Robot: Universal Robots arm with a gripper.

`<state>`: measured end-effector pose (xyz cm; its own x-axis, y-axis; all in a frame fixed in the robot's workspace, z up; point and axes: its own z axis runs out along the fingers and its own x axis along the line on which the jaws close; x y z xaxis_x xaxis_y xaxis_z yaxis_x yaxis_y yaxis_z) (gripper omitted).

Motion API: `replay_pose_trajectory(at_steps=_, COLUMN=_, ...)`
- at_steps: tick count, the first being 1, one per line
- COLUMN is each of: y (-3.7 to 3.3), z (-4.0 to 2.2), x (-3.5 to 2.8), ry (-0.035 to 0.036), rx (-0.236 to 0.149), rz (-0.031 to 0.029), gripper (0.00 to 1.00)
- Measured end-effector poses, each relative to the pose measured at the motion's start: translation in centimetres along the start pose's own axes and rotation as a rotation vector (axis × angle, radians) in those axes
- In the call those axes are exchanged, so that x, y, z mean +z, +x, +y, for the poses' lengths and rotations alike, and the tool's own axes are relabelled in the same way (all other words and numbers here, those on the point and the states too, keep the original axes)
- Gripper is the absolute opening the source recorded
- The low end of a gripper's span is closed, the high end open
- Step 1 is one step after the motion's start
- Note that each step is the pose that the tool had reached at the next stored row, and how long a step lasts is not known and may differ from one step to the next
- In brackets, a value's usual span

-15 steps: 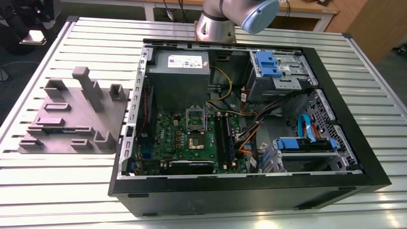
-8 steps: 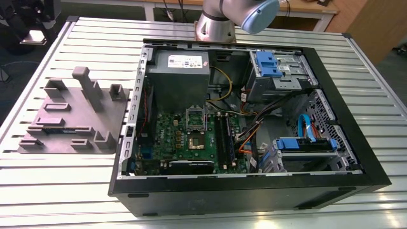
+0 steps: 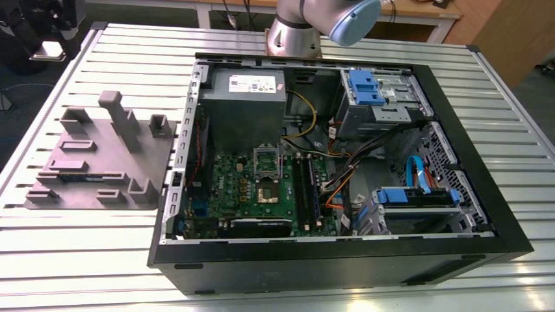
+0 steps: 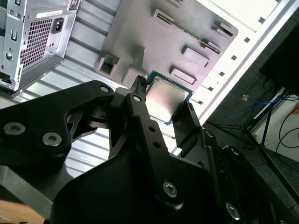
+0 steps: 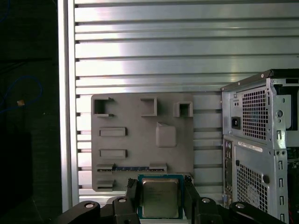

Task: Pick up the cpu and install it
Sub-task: 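Pick up the cpu and move it towards the insertion slot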

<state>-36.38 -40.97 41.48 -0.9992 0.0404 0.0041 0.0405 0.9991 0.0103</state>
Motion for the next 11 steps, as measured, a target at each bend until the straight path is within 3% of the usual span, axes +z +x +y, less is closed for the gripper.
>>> replay_pose_trajectory(at_steps=11, y=-0.25, z=-0.03, x=0.0, ry=0.0, rx=0.0, rz=0.0, gripper=0.47)
